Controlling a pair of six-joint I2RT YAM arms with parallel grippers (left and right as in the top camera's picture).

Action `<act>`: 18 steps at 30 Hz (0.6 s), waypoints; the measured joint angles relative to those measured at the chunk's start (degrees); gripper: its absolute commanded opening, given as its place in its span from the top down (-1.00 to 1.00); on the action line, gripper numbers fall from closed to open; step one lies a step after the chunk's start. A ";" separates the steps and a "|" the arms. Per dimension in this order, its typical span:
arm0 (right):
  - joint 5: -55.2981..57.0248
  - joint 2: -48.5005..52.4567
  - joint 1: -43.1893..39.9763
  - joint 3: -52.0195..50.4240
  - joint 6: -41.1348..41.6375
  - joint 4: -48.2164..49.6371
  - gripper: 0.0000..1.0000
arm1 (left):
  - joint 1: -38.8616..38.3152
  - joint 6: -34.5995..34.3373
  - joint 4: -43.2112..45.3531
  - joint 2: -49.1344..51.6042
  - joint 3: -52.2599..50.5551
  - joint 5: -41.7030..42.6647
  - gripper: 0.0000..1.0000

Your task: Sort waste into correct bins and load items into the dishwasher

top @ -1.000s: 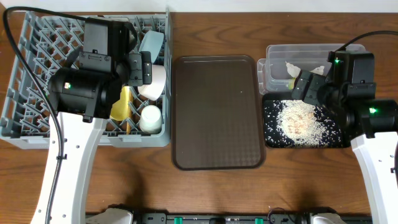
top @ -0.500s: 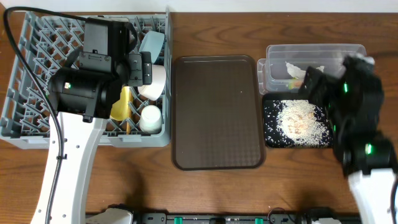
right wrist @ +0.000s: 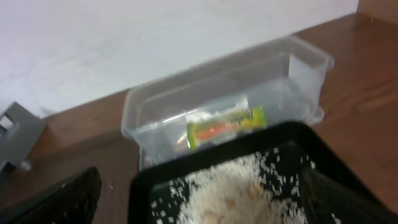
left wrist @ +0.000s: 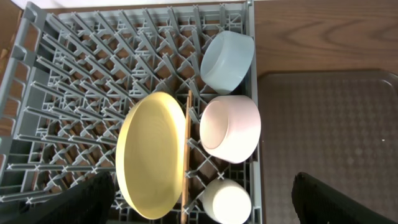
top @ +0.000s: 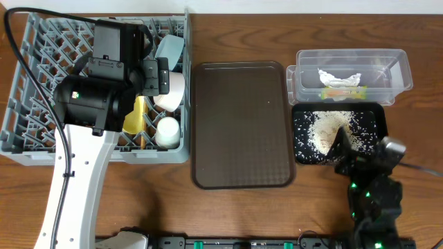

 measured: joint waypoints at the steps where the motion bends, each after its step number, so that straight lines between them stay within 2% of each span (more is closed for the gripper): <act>1: 0.02 -1.46 0.00 -1.62 0.00 0.24 -0.99 | 0.00 0.00 0.00 0.00 0.00 0.00 -0.83; 9: -0.55 -9.92 0.00 -9.86 -0.02 1.27 -0.98 | 0.00 0.02 0.00 0.00 0.00 0.00 -0.84; 18: -1.57 -15.08 0.00 -10.51 -0.20 2.05 -0.98 | 0.00 0.02 0.00 0.00 0.00 0.00 -0.84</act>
